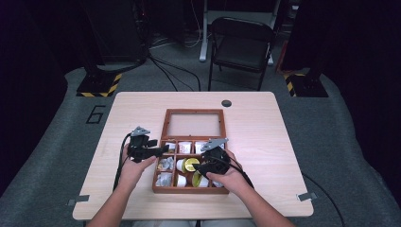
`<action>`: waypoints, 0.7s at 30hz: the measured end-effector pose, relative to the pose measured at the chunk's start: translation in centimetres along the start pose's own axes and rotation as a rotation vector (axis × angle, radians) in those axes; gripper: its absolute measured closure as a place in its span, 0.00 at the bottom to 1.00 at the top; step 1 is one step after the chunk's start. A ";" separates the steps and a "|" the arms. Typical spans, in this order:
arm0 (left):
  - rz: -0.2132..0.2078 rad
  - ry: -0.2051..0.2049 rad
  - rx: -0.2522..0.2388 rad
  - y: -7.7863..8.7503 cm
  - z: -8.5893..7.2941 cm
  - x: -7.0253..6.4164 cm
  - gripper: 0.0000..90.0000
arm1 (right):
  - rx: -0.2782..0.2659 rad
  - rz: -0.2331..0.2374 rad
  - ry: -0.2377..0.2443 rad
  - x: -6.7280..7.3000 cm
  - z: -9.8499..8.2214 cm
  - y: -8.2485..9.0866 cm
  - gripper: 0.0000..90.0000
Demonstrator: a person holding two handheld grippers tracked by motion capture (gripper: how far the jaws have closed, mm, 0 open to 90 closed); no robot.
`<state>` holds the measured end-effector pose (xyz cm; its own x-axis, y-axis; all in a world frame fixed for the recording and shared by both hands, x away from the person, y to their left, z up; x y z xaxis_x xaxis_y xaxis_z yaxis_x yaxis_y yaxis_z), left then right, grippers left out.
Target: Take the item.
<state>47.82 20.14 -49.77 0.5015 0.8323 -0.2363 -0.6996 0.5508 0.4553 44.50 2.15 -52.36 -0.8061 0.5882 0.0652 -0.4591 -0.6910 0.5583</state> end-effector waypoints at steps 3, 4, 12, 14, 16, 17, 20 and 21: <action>0.003 0.010 0.000 0.3 0.0 0.1 0.38 | 0.015 0.007 -0.008 0.4 -0.2 -0.7 0.44; 0.007 0.010 0.000 0.4 -0.1 0.2 0.37 | 0.019 0.007 -0.015 0.5 -0.3 -0.8 0.43; 0.011 0.019 -0.008 1.0 -0.3 0.4 0.37 | 0.072 0.009 -0.011 0.6 -1.1 -2.3 0.37; 0.013 0.023 -0.010 1.1 -0.3 0.6 0.37 | 0.071 0.008 -0.015 0.7 -1.0 -2.6 0.35; 0.015 0.026 -0.012 1.3 -0.3 0.7 0.37 | 0.077 0.010 -0.020 0.7 -1.0 -2.8 0.34; 0.017 0.029 -0.016 1.4 -0.3 0.8 0.37 | 0.083 0.016 -0.022 0.7 -1.1 -2.9 0.35; 0.022 0.037 -0.023 1.5 -0.3 0.9 0.37 | 0.089 0.019 -0.028 0.8 -1.1 -3.3 0.35; 0.020 0.039 -0.022 1.5 -0.4 0.9 0.37 | 0.093 0.025 -0.027 0.8 -1.1 -3.3 0.35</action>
<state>47.00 21.75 -49.60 0.4674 0.8449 -0.2603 -0.7208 0.5346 0.4411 44.90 4.44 -55.05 -0.8060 0.5832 0.1014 -0.4012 -0.6642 0.6308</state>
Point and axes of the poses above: each handheld gripper's, and its own axes: y roughly backward along the jaws, z roughly out of its top, x roughly to its left, the point moved 9 cm from there along -y, roughly forward along the jaws, and after that the axes turned 10 degrees about -x, right-handed, at the moved point
